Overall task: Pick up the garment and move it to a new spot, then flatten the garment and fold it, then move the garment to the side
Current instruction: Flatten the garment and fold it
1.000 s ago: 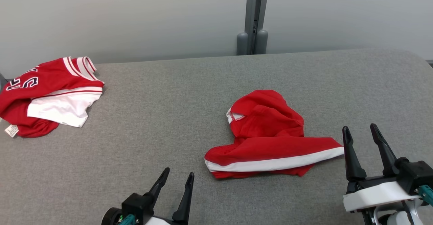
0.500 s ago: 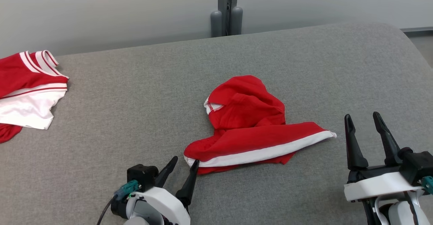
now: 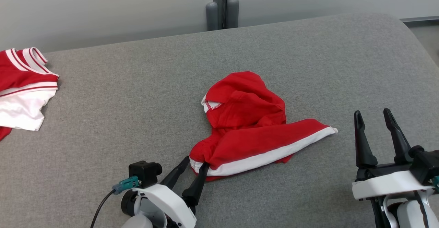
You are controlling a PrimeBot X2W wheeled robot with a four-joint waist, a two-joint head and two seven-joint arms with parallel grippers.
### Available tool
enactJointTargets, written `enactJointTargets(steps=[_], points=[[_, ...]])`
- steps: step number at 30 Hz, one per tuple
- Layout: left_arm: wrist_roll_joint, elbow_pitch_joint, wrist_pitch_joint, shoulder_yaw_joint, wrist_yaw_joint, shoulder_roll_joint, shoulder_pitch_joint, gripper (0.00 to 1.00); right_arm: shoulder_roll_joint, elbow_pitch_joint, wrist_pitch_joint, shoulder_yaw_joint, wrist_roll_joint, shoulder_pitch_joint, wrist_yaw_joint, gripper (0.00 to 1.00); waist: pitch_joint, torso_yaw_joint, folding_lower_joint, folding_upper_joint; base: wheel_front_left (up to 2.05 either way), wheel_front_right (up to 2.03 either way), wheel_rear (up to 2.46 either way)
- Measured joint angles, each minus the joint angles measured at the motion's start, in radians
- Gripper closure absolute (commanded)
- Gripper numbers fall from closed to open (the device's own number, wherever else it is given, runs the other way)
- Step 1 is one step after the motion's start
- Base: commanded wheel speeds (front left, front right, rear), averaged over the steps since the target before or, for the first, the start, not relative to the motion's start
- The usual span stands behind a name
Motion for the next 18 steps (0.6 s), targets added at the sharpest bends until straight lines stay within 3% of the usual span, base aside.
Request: enactJointTargets(steps=[18], points=[[-0.125, 0.068, -0.04, -0.141, -0.001, 0.063, -0.044, 0.0, 0.0, 0.001, 0.0, 0.009, 0.002, -0.011, 0.0, 0.0, 0.004, -0.003, 0.0, 0.0, 0.0, 0.0, 0.0]])
